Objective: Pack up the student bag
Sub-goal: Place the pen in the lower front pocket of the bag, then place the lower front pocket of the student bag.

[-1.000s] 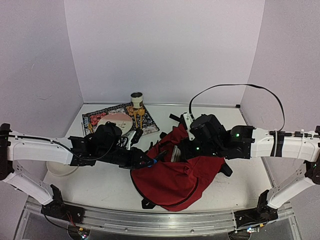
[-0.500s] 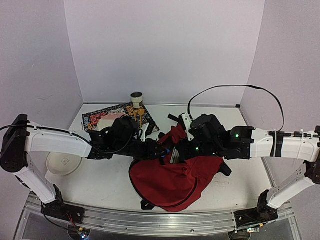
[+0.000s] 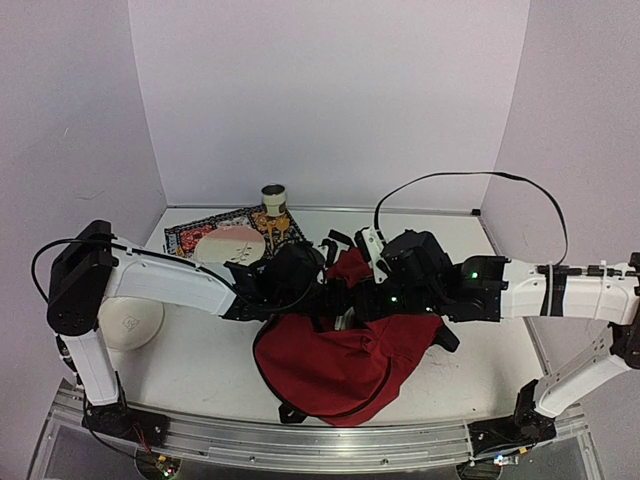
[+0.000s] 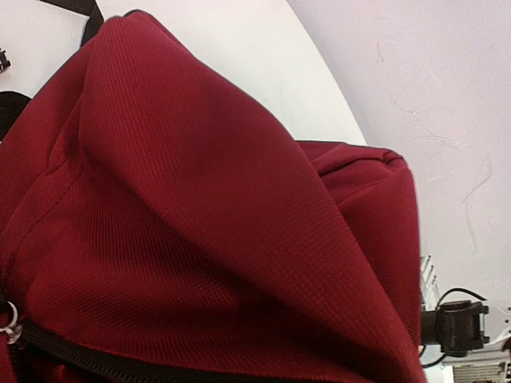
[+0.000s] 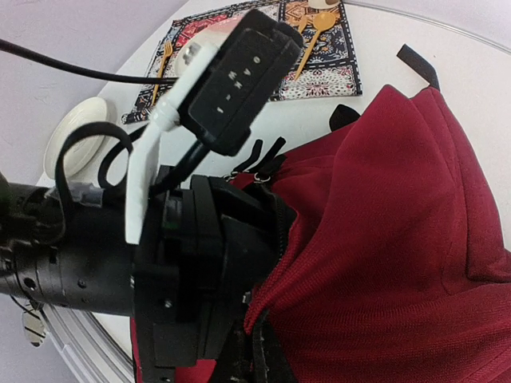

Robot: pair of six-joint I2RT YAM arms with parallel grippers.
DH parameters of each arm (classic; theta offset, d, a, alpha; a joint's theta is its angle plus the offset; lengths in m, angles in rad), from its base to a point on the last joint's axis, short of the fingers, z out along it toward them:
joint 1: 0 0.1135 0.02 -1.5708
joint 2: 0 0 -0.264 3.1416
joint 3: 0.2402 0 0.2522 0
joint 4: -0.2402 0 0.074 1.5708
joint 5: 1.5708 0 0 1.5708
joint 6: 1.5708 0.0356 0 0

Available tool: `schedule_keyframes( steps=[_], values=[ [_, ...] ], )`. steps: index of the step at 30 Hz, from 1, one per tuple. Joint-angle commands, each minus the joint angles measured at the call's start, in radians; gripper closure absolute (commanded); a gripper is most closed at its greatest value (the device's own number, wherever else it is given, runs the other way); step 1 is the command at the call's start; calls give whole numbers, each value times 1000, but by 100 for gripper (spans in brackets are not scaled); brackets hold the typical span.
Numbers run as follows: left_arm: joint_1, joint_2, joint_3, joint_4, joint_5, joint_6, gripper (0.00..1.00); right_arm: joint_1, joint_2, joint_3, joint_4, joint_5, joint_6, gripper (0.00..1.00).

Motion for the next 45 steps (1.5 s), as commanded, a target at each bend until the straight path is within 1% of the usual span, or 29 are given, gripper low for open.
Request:
schedule_keyframes(
  steps=[1, 3, 6, 8, 12, 17, 19, 21, 23, 27, 31, 37, 39, 41, 43, 45],
  values=[
    [-48, 10, 48, 58, -87, 28, 72, 23, -52, -14, 93, -36, 0, 100],
    [-65, -12, 26, 51, -126, 34, 64, 23, -61, -30, 93, -16, 3, 100],
    [-74, -57, -28, 45, -146, 31, 53, 23, -66, -51, 93, -3, 7, 100],
    [-75, -99, -65, 40, -145, 26, 48, 23, -60, -62, 92, -7, 9, 100],
    [-75, -188, -116, 10, -150, 29, 42, 23, -54, -90, 88, -17, 19, 100],
    [-75, -276, -174, -64, -142, 23, 41, 22, -34, -110, 77, -39, 28, 100],
    [-74, -311, -199, -111, -161, 8, 41, 23, -19, -112, 70, -49, 28, 100],
    [-67, -338, -223, -170, -189, -5, 36, 23, 3, -110, 59, -61, 21, 99],
    [-44, -362, -249, -194, -191, -18, 33, 23, 30, -106, 46, -74, 17, 99],
    [55, -386, -287, -193, -123, -42, 31, 23, 78, -106, 16, -104, 17, 99],
    [132, -380, -295, -144, -59, -37, 31, 22, 93, -128, -22, -114, 25, 99],
    [194, -293, -252, -85, 42, -35, 32, 24, 88, -139, -146, -77, 25, 97],
    [207, -263, -242, -70, 72, -35, 32, 23, 66, -143, -192, -58, 24, 94],
    [216, -242, -238, -65, 77, -36, 32, 23, 32, -146, -223, -51, 15, 89],
    [220, -224, -235, -63, 82, -34, 33, 23, -10, -140, -235, -67, -4, 82],
    [221, -215, -234, -59, 96, -26, 33, 23, -58, -119, -226, -84, -27, 73]
  ],
)
